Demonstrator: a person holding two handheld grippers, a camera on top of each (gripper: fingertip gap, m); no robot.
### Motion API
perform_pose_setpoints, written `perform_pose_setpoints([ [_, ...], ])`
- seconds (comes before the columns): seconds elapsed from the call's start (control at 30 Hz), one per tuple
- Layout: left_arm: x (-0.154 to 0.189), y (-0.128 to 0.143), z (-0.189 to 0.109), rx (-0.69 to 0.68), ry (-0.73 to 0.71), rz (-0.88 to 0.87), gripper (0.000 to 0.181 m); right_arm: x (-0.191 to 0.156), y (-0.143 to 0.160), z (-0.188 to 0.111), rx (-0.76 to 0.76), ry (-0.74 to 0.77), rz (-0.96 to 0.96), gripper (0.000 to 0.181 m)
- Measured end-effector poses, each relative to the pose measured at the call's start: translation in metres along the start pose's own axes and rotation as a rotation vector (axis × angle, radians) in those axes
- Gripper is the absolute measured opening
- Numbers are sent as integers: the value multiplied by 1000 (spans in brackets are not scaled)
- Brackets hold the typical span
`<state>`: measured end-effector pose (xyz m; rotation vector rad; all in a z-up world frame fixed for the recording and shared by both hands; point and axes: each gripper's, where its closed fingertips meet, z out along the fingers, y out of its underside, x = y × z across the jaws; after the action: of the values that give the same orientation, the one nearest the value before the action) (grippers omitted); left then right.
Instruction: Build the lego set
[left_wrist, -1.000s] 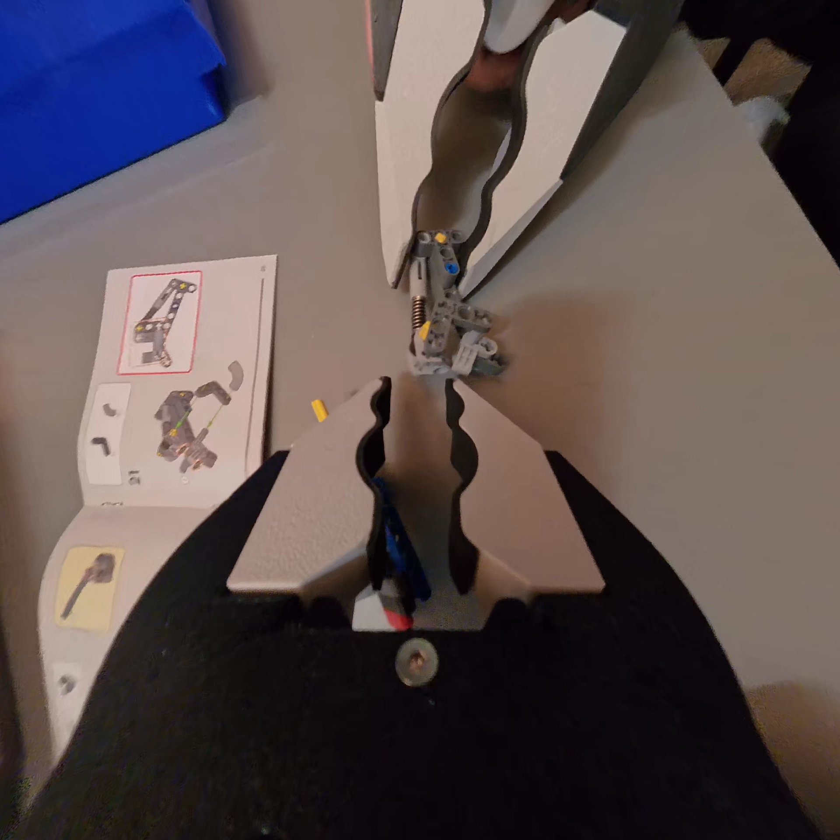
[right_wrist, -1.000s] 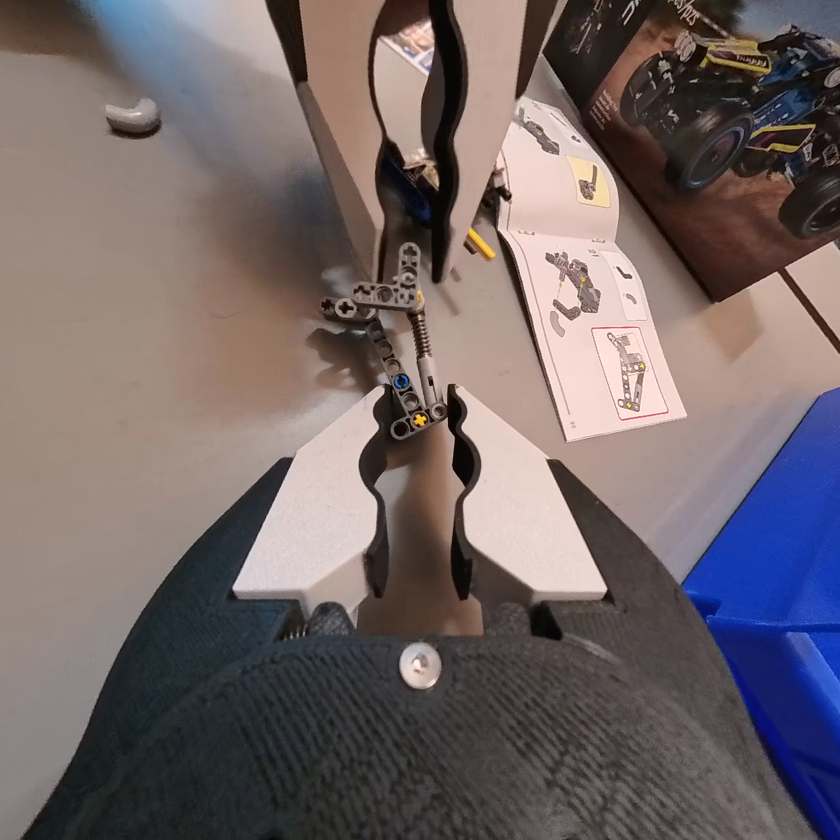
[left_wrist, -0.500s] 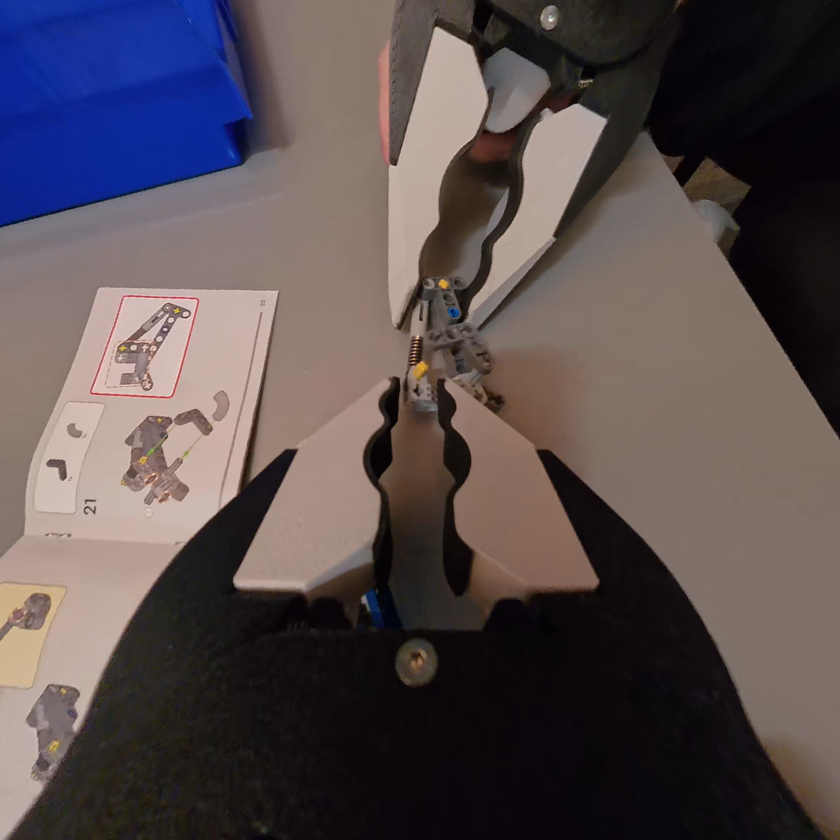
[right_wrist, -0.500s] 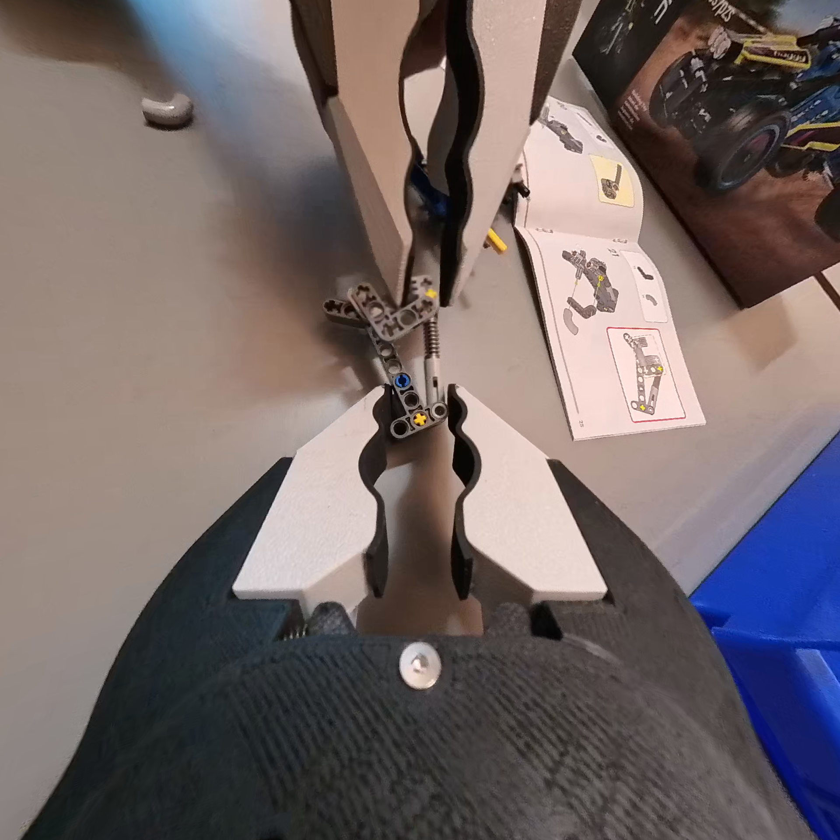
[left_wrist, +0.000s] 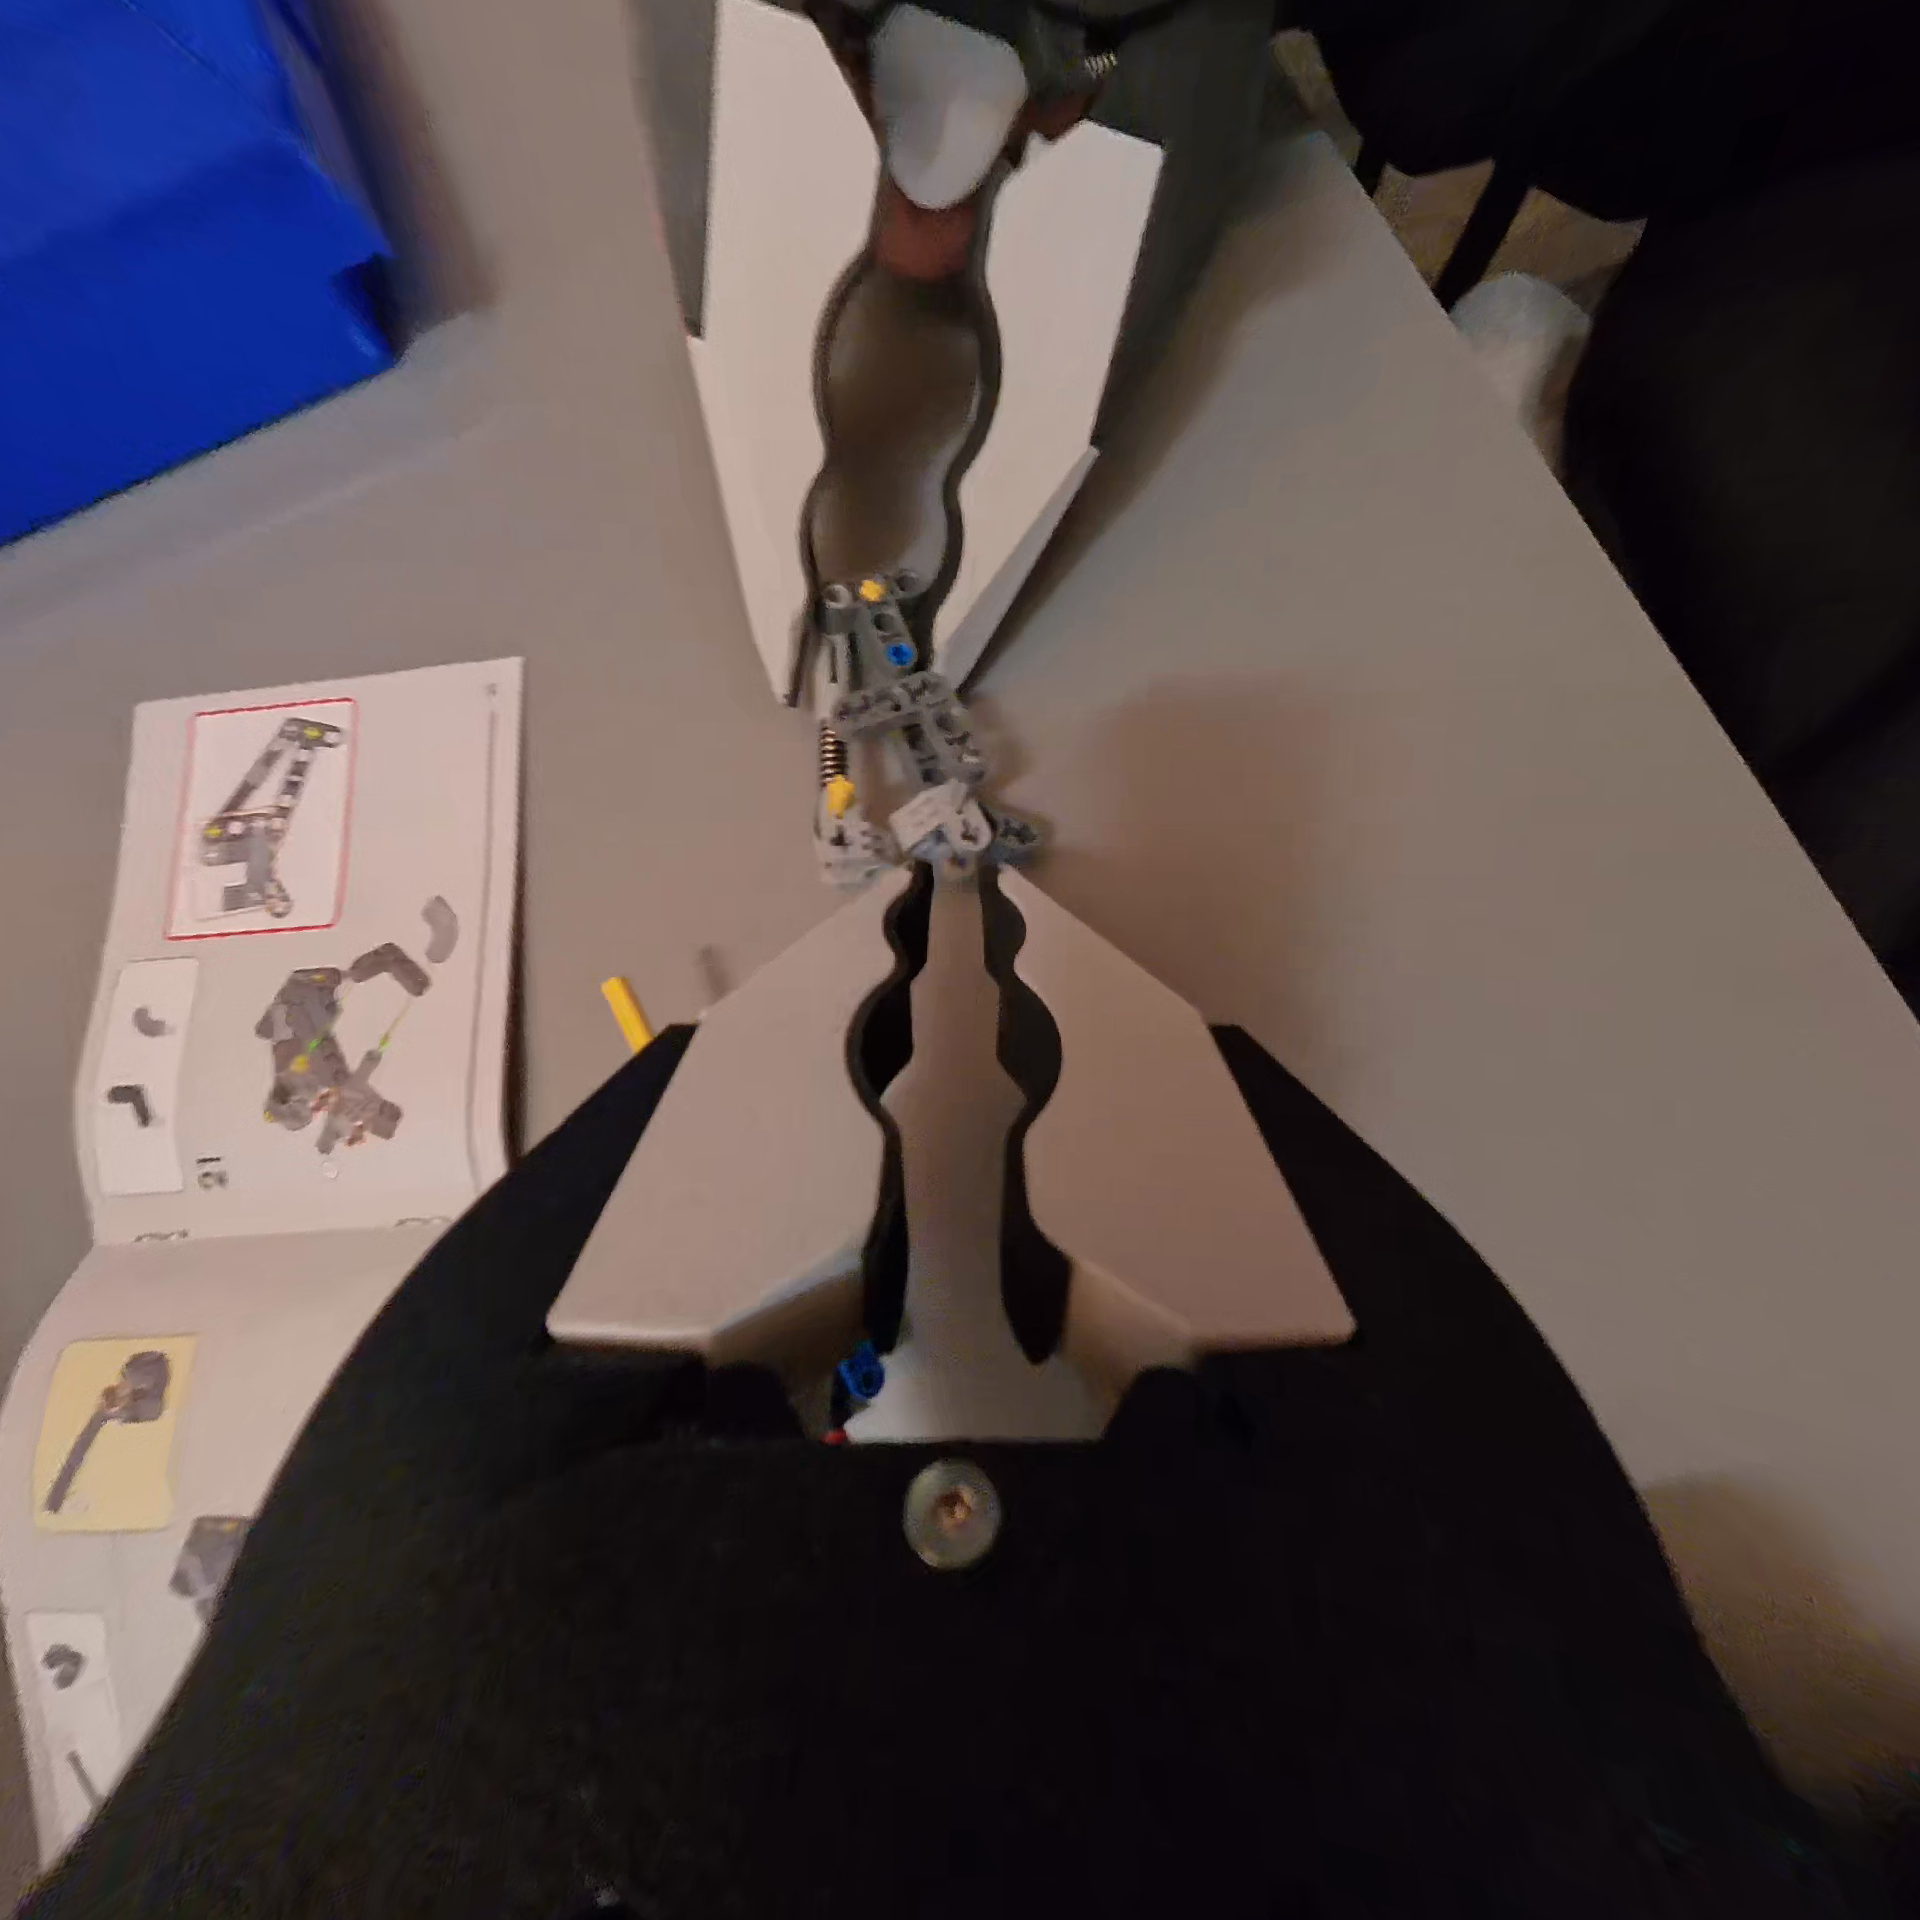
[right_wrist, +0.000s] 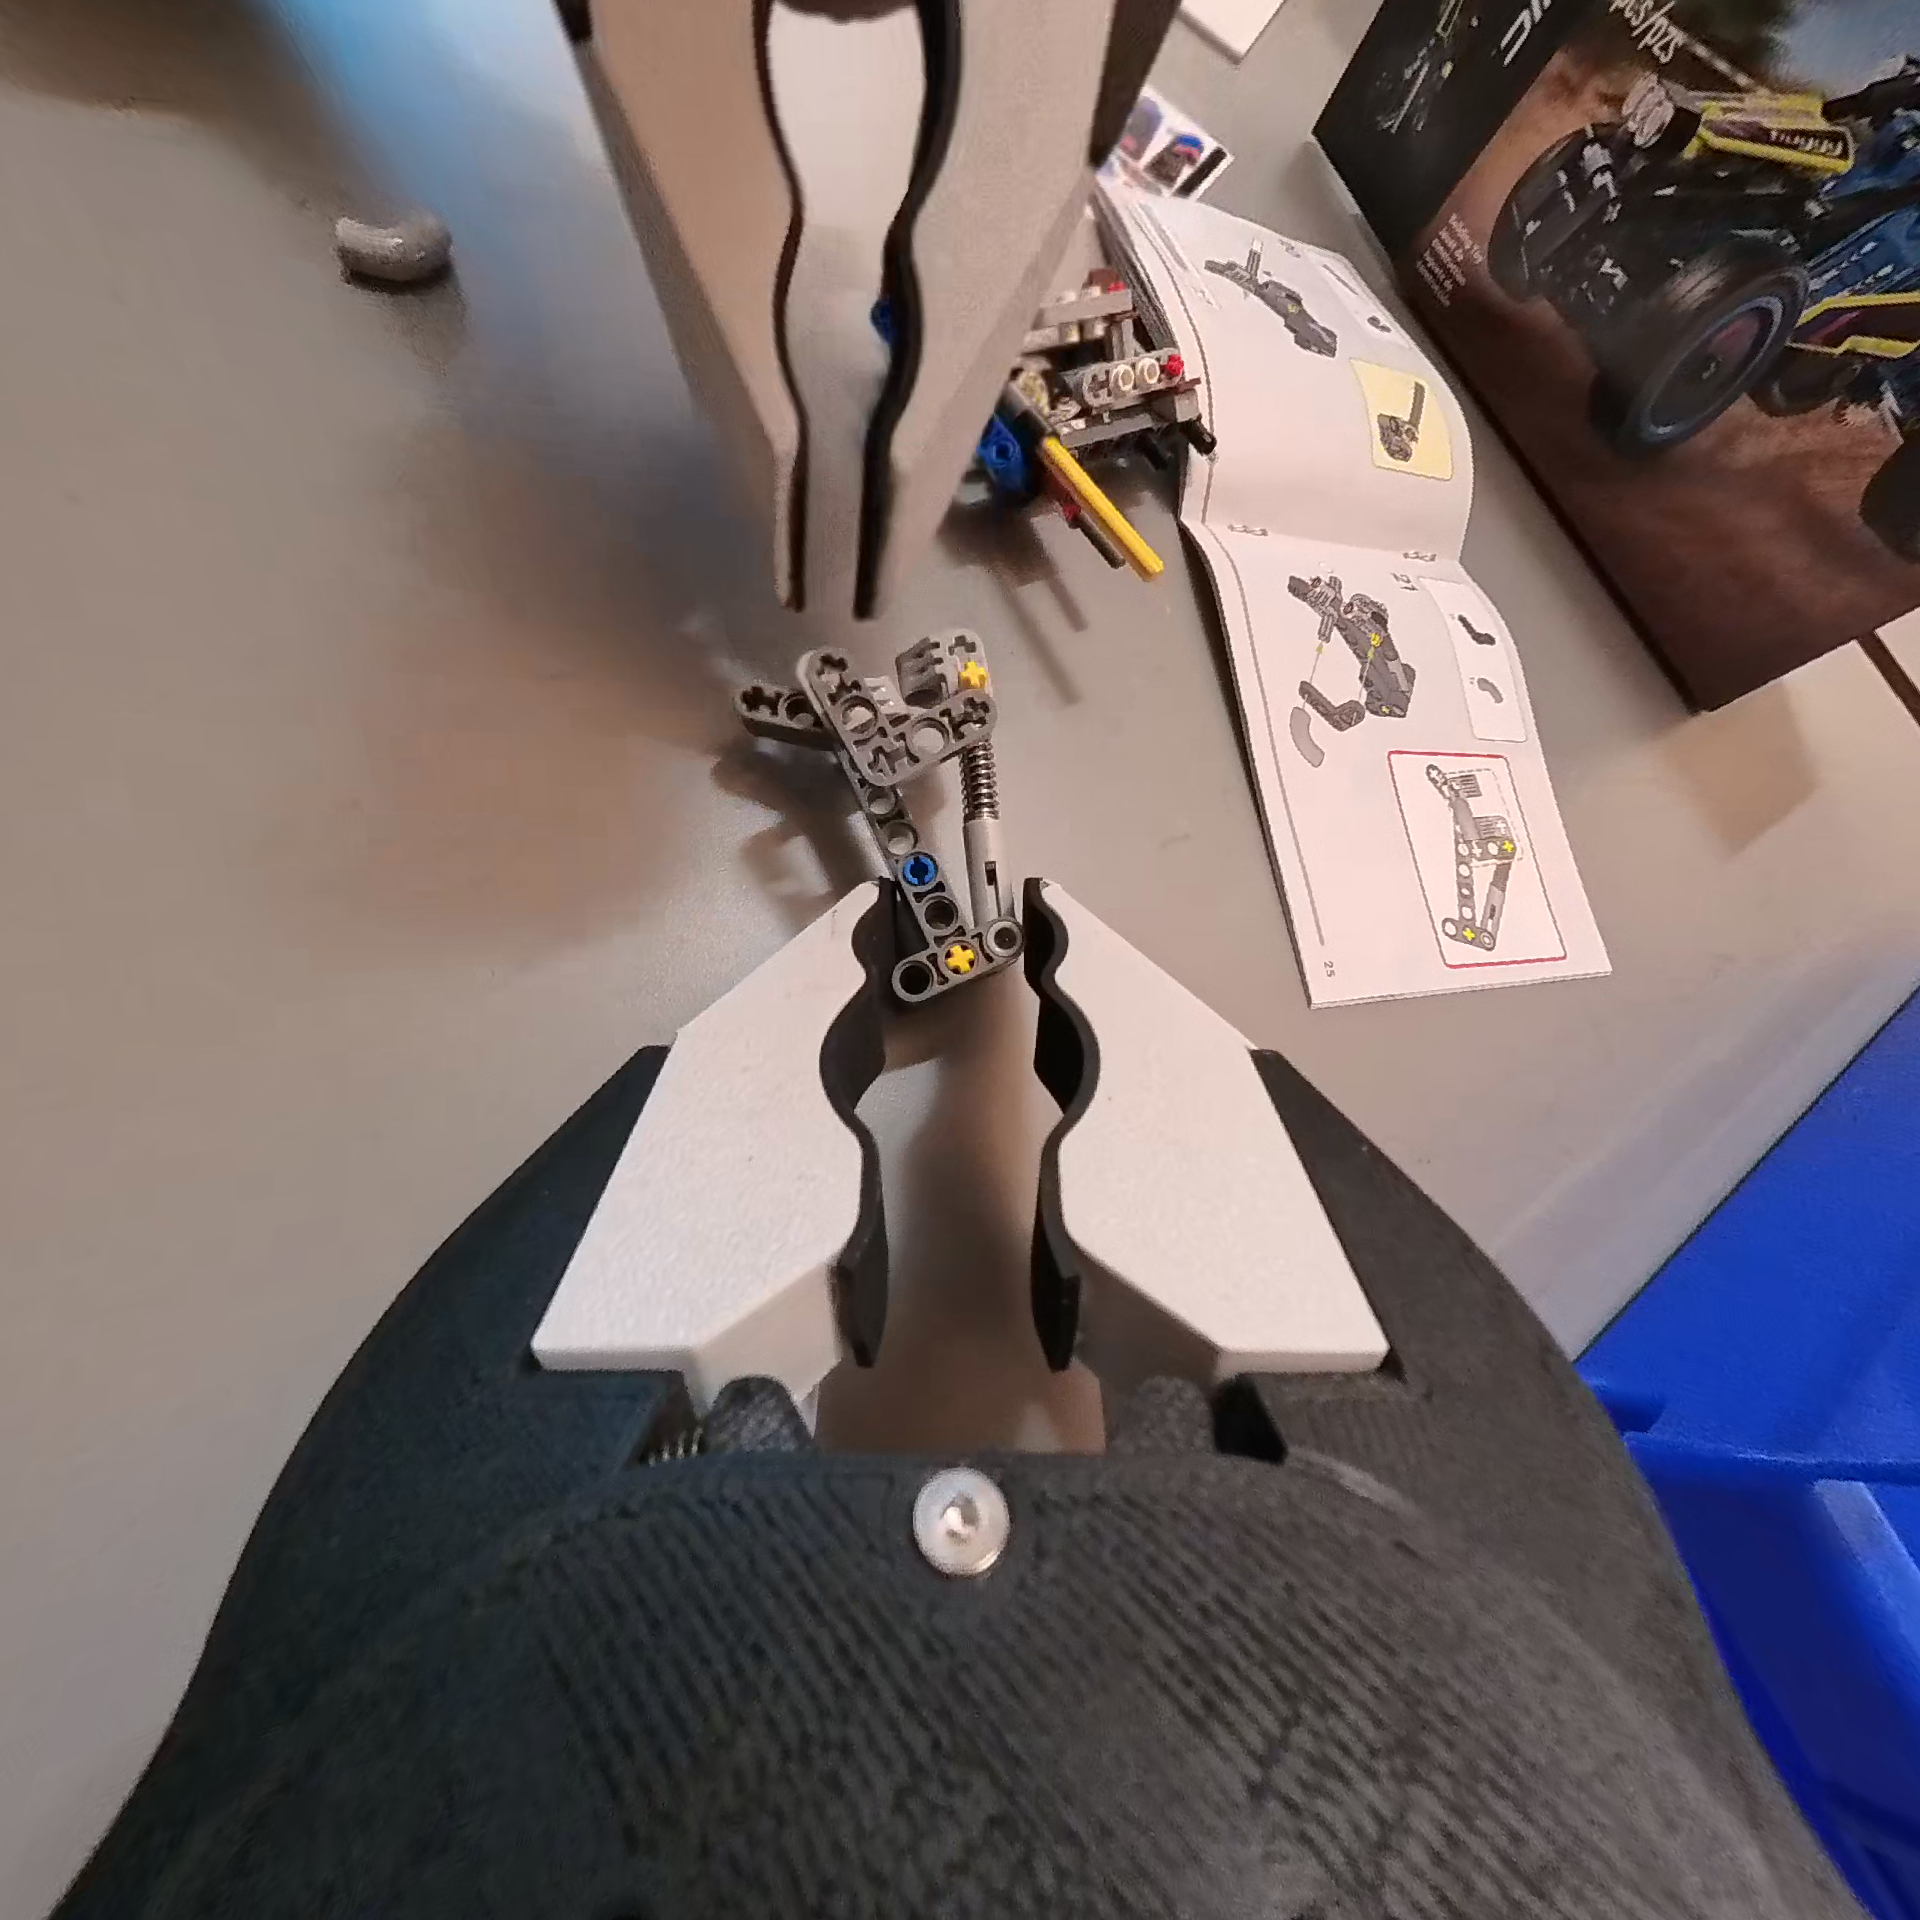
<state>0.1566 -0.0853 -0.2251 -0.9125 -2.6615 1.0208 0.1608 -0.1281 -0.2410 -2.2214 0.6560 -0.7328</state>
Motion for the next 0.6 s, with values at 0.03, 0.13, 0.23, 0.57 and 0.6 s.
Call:
perform_pose_setpoints([
  [0.03, 2, 2, 4, -17, 7, -7, 6, 0, 0, 0, -1, 2, 3, 22],
  [0.13, 7, 3, 14, -33, 31, -19, 8, 2, 1, 0, -8, 10, 18, 22],
  [0.23, 12, 2, 17, -43, 39, -3, 11, 3, 1, 0, -10, 22, 22, 23],
  [0.57, 12, -1, 13, -86, -21, 22, 13, 3, 2, 0, -13, 18, 28, 22],
  [0.6, 11, -1, 13, -84, -30, 15, 13, 3, 2, 0, -13, 18, 29, 22],
])
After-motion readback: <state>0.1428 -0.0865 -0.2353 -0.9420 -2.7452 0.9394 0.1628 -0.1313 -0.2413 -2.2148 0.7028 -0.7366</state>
